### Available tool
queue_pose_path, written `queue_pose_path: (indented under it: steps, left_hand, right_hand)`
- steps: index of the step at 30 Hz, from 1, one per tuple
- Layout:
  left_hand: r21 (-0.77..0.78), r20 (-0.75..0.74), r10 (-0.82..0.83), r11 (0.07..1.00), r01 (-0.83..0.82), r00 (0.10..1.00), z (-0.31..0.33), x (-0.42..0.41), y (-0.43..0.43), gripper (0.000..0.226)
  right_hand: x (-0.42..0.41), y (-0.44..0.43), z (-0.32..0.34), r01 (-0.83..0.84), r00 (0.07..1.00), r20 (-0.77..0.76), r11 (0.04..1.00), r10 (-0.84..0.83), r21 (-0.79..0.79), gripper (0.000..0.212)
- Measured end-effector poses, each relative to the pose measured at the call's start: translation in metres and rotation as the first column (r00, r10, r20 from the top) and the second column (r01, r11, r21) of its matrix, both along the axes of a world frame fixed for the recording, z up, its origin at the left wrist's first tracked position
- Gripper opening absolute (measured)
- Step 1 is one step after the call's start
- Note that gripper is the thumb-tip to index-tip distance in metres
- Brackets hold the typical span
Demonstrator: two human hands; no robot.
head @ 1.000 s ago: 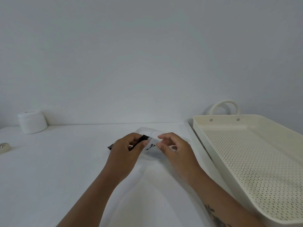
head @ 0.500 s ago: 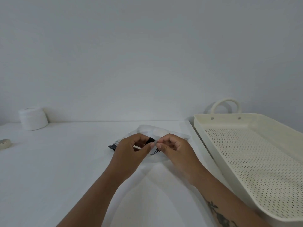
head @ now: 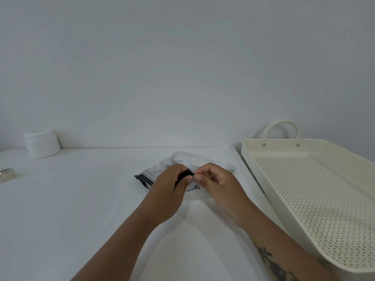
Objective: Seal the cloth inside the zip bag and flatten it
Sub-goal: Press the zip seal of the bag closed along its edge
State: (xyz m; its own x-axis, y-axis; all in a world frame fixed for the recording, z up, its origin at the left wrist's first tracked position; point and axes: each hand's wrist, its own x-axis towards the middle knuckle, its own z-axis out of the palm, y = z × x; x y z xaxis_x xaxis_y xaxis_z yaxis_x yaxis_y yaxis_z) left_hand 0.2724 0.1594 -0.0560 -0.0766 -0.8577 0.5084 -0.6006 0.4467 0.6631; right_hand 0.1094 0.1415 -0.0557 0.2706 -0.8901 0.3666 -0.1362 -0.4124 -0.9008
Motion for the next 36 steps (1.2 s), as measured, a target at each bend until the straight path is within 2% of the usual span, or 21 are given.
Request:
queue_pose_path:
  steps: [5, 9, 15, 22, 27, 36]
  left_hand:
    - [-0.022, -0.014, 0.016, 1.0, -0.016, 1.0, 0.001, 0.003, -0.001, 0.008]
    - [-0.055, 0.033, 0.029, 0.998, -0.027, 0.999, 0.0, 0.002, 0.0, 0.012]
    - [-0.049, 0.115, 0.019, 0.999, -0.013, 0.993, 0.001, 0.003, 0.0, 0.01]
    - [-0.016, 0.065, 0.007, 1.0, -0.006, 0.998, 0.004, 0.009, 0.003, 0.005]
    - [0.019, 0.031, -0.007, 1.0, 0.006, 1.0, 0.002, 0.01, 0.002, 0.004]
    - [-0.015, -0.057, -0.006, 1.0, 0.005, 0.998, 0.001, 0.007, 0.002, 0.005]
  right_hand:
    - [0.002, -0.001, -0.003, 0.039, 0.998, -0.046, 0.999, -0.041, -0.03, 0.01]
    - [0.003, -0.001, -0.003, 0.02, 0.995, -0.095, 0.999, -0.025, -0.05, 0.01]
    - [0.003, -0.002, -0.005, 0.007, 0.981, -0.19, 0.983, -0.042, -0.181, 0.012]
    - [0.007, -0.003, -0.01, -0.005, 0.968, -0.243, 0.964, -0.062, -0.265, 0.013]
    - [0.004, -0.003, -0.008, 0.024, 0.976, -0.204, 0.973, -0.072, -0.231, 0.013]
    - [0.004, 0.002, -0.001, 0.014, 0.991, -0.127, 0.992, -0.029, -0.124, 0.01]
